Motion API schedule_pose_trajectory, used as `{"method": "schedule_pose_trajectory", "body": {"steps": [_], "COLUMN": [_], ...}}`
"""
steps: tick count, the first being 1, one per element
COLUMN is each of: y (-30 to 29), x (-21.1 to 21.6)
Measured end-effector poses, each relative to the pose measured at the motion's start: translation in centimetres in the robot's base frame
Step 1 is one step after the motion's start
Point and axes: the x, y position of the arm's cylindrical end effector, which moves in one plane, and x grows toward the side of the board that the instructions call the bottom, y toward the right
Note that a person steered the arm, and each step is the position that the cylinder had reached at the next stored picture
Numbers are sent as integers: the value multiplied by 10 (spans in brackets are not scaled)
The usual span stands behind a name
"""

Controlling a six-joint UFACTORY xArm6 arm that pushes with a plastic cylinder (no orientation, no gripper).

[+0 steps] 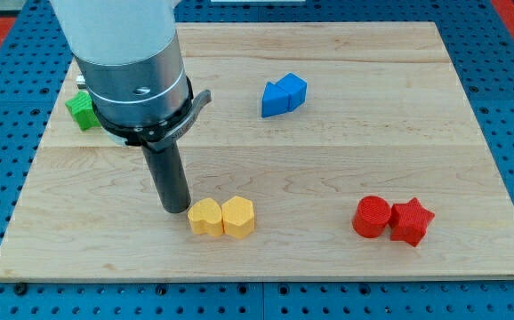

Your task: Push the green star diagonally to the blue blocks

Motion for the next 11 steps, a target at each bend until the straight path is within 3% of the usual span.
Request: {"method": "schedule_pose_trajectory", "body": {"steps": [3,5,6,8,9,10,11], "y": [-4,-95,-95,-156,-138,-81,-100], "x": [-3,-38,-70,-102,-142,-170,-171]}}
